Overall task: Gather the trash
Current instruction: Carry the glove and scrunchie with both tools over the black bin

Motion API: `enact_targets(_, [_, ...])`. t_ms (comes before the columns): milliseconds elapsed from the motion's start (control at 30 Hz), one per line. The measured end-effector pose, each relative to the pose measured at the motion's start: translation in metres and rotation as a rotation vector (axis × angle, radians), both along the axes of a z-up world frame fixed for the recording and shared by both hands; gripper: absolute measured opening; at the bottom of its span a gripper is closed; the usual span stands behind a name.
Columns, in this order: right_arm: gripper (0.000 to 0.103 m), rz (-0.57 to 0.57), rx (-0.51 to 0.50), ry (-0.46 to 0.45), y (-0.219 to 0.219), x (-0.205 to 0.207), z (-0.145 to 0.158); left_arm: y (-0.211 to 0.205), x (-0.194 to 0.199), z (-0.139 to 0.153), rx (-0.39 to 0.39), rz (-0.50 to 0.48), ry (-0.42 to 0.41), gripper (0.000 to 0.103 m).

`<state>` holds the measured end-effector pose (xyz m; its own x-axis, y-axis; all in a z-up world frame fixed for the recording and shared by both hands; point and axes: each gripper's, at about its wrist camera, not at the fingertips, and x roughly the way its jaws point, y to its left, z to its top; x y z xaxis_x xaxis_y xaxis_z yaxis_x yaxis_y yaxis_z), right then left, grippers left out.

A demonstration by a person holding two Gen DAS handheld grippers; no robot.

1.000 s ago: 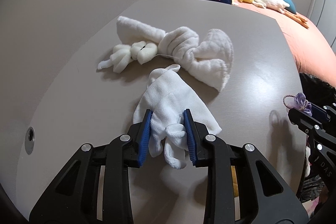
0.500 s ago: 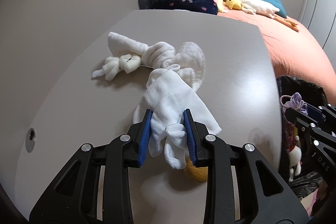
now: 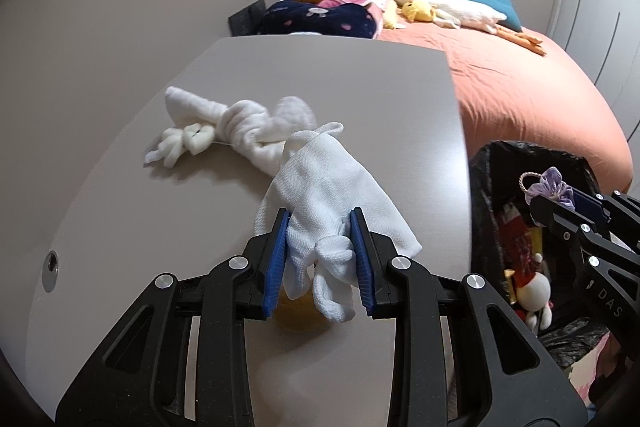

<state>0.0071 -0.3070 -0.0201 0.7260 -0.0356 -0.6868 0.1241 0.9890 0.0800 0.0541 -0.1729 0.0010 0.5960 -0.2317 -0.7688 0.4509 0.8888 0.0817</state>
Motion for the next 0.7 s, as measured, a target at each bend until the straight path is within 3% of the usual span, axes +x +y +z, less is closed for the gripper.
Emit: enact_targets(700, [0.023,-0.132,0.014,-0.024,-0.067,-0.056,0.006,-0.087,-0.045,-0.001,-0.010,-0.169,0.015,0.030])
